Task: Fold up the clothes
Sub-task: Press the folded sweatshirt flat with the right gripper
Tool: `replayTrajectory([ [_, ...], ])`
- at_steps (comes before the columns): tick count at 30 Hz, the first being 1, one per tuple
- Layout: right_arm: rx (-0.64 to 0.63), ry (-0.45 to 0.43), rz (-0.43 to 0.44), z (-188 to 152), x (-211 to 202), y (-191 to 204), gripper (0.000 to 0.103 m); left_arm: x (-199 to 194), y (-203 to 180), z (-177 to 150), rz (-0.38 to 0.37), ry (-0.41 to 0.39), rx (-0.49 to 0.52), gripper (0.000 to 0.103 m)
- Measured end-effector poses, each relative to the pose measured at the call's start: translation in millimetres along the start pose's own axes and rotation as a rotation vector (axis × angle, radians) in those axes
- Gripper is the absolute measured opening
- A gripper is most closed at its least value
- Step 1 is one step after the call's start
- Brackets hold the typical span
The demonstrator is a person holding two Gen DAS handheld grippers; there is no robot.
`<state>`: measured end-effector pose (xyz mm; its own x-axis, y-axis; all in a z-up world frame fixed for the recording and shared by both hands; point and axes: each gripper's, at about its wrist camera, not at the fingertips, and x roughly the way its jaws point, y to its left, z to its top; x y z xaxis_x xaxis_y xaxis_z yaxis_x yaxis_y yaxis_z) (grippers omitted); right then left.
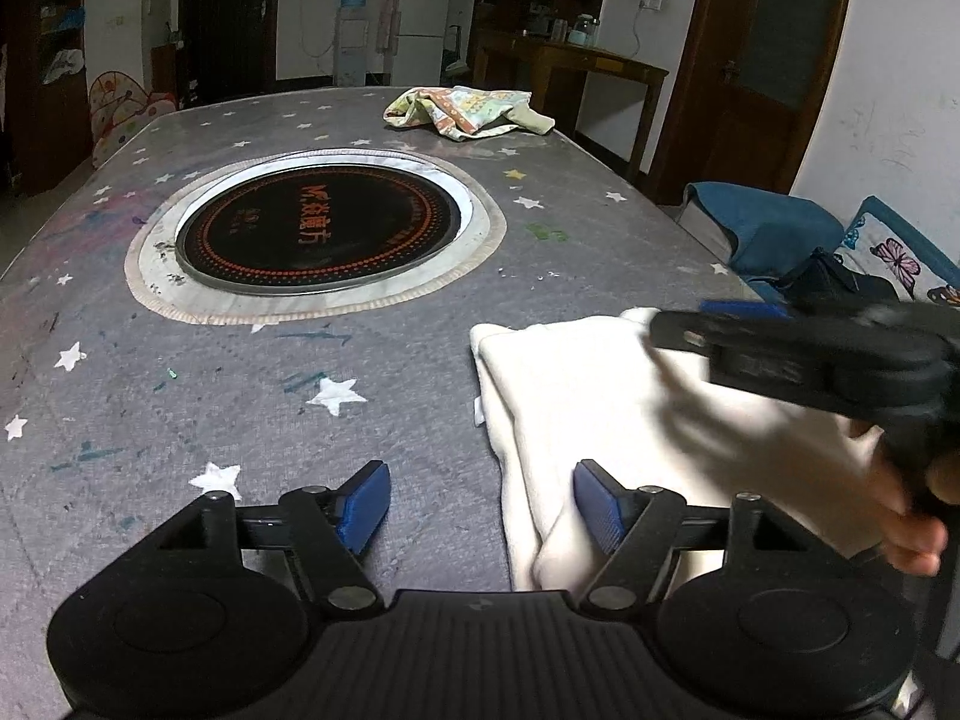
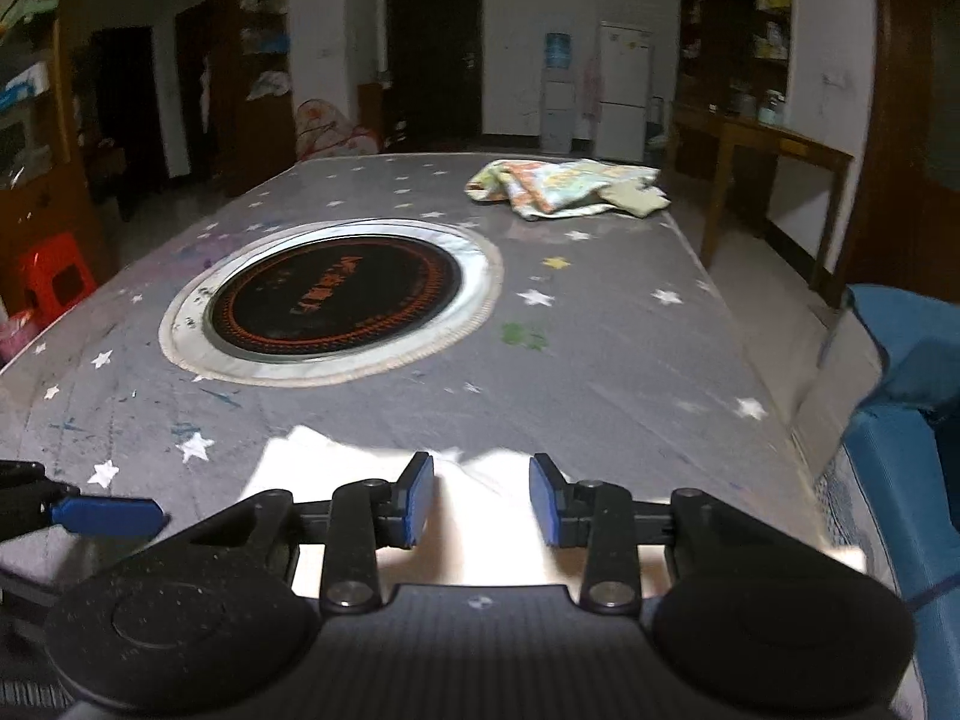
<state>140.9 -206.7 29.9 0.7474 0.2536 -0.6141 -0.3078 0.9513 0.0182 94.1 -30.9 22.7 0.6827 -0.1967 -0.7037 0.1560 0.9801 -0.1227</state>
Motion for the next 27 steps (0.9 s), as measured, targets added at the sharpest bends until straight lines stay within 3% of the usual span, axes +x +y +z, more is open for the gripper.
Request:
replayTrajectory([
  [10,0.122,-0.007,-0.052,-32.2,-36.3,-56.8,0.035,-0.1,-1.8,-2.0,0.014,-0.004,0.011,0.075],
  [15,0.206,0.021,-0.082,-41.8,-33.0,-80.4,0.035,-1.0,-2.7,-0.3,0.023,-0.003,0.024,0.077],
  [21,0.207,-0.016,-0.07,-40.5,-56.8,-83.2,0.035,-9.5,-11.3,2.6,0.022,-0.015,0.053,0.081],
  [27,0.097,0.0,-0.029,-45.5,-78.1,-63.8,0.038,-28.3,-36.2,-1.7,0.003,-0.071,0.141,0.086],
])
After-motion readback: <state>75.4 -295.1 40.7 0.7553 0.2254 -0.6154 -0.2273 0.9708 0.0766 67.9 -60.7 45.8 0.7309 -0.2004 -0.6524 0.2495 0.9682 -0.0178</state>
